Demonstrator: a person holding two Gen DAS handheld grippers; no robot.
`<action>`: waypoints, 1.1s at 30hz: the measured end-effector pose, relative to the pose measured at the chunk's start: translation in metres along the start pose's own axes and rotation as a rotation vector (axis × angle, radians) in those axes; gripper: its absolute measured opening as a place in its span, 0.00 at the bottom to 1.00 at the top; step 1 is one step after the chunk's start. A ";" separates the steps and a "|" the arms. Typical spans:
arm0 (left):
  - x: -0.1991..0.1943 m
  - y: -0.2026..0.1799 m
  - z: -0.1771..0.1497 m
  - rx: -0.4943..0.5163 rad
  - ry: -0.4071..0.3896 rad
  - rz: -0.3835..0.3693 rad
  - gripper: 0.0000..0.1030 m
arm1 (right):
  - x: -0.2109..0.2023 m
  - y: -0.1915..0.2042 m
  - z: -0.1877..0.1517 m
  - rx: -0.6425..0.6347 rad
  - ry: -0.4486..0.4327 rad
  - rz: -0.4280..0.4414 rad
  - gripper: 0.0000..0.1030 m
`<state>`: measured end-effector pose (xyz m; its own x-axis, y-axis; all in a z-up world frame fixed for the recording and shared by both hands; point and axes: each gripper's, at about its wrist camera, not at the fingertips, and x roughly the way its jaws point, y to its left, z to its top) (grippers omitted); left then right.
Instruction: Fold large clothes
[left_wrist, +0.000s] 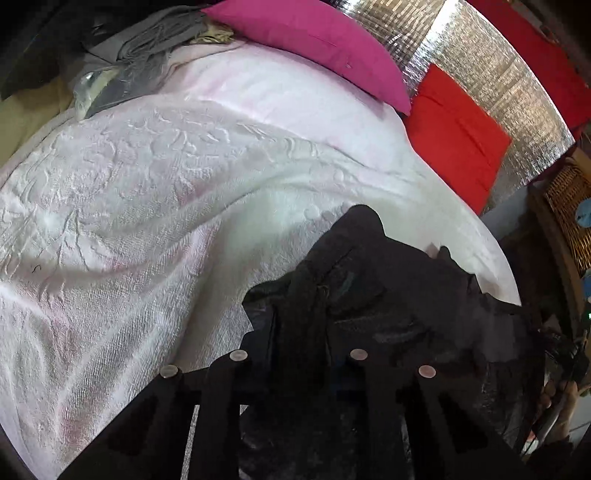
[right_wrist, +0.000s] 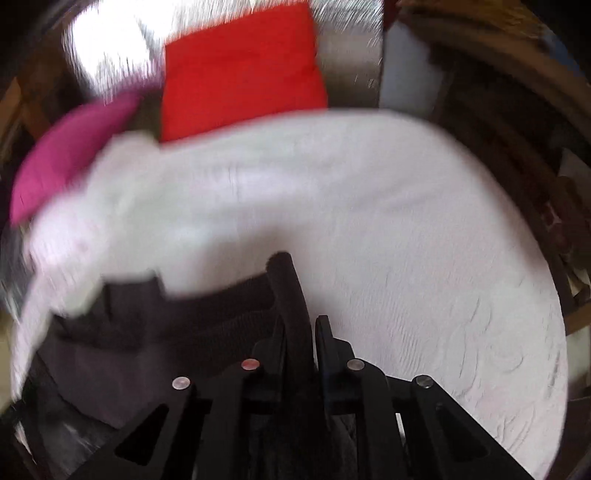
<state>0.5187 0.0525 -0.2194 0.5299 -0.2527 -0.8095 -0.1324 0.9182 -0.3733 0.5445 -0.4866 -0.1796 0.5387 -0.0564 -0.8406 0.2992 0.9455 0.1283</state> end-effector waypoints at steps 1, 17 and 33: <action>0.006 0.002 -0.001 -0.006 0.007 0.014 0.21 | -0.003 -0.006 -0.001 0.032 -0.038 0.006 0.14; -0.034 -0.004 -0.011 0.012 0.027 -0.046 0.75 | -0.092 -0.109 -0.094 0.389 -0.141 0.275 0.93; -0.036 -0.017 -0.038 0.221 0.027 0.135 0.75 | -0.071 -0.092 -0.179 0.290 0.038 0.155 0.36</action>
<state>0.4705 0.0347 -0.2012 0.4966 -0.1286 -0.8584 -0.0128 0.9878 -0.1554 0.3380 -0.5123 -0.2259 0.5675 0.0982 -0.8175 0.4306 0.8109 0.3964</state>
